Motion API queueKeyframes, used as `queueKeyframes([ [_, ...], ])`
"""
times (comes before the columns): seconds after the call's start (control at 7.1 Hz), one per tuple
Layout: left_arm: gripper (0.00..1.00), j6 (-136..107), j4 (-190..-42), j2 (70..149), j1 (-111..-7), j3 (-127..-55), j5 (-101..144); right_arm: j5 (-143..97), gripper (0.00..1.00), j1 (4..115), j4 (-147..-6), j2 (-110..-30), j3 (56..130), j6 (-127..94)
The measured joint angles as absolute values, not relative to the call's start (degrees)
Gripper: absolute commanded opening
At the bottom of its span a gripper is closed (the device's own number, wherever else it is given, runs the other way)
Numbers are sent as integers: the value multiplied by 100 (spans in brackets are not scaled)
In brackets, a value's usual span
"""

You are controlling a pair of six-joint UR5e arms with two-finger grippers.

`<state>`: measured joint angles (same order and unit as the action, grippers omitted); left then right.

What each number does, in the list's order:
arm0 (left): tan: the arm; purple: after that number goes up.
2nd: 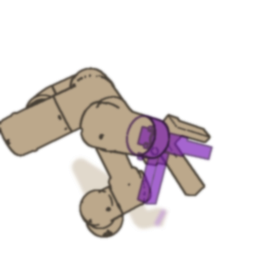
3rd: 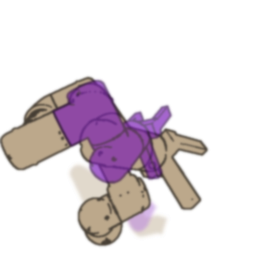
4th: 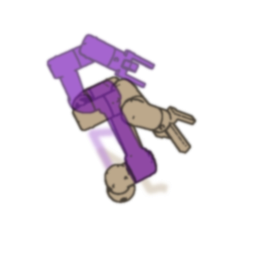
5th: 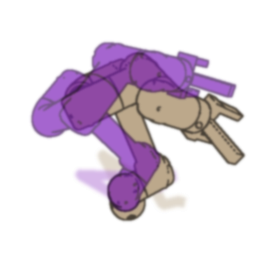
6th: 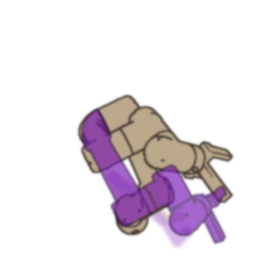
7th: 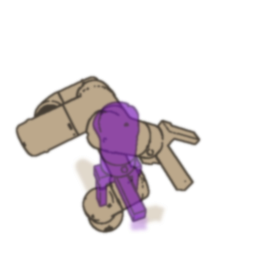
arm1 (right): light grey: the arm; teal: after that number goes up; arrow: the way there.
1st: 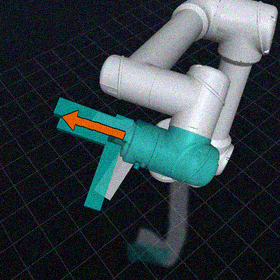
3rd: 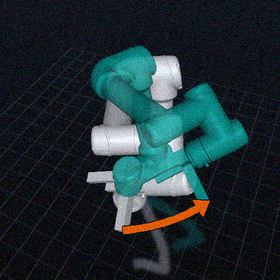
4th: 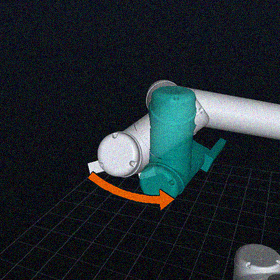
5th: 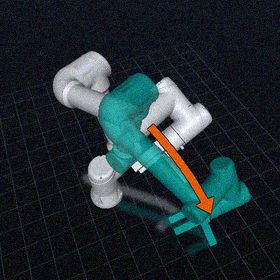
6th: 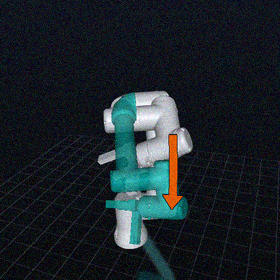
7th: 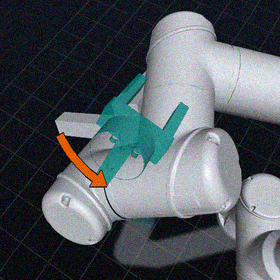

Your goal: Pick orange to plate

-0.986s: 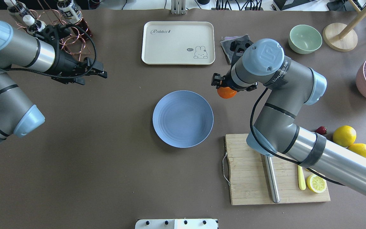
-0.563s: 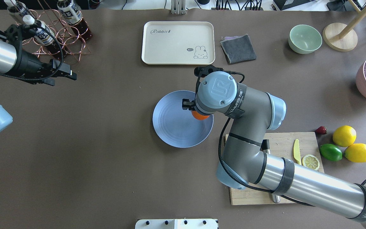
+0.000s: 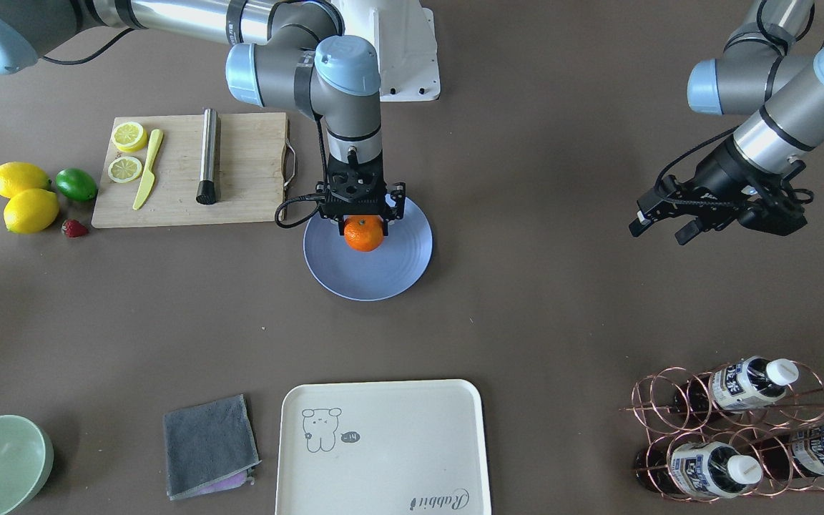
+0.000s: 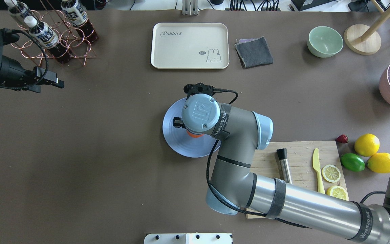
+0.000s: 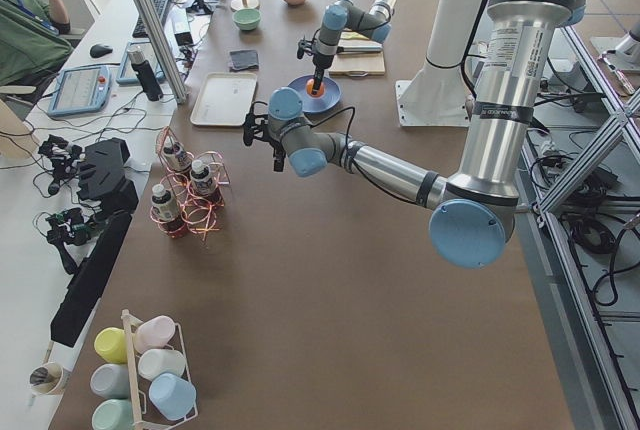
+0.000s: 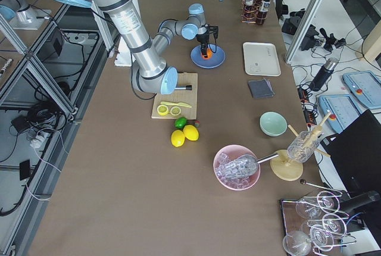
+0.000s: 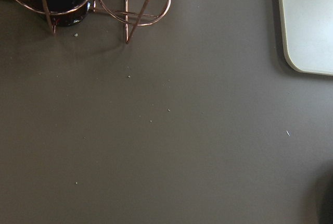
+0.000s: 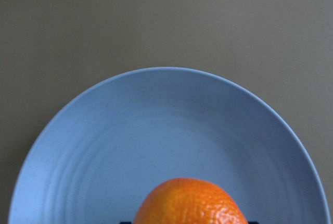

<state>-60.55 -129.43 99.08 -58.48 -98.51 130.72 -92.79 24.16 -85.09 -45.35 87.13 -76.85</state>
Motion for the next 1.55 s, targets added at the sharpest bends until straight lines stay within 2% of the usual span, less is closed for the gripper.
queueKeyframes([
  [0.14, 98, -5985, -12945, 9903, -5863, -9821, 13076, -9246, 100, 2382, -8494, -4486, 8633, -7705],
  [0.7, 98, -5916, -12946, 9902, -5871, -9741, 13078, -9090, 100, 2388, -8498, -4434, 8670, -7634],
  [1.27, 98, -5555, -13102, 9720, -6004, -9772, 13082, -10178, 100, 3270, -9749, -4551, 10163, -7302],
  [1.55, 98, -4557, -13085, 9317, -6673, -9773, 13341, -10777, 100, 3963, -10095, -5253, 10957, -6712],
])
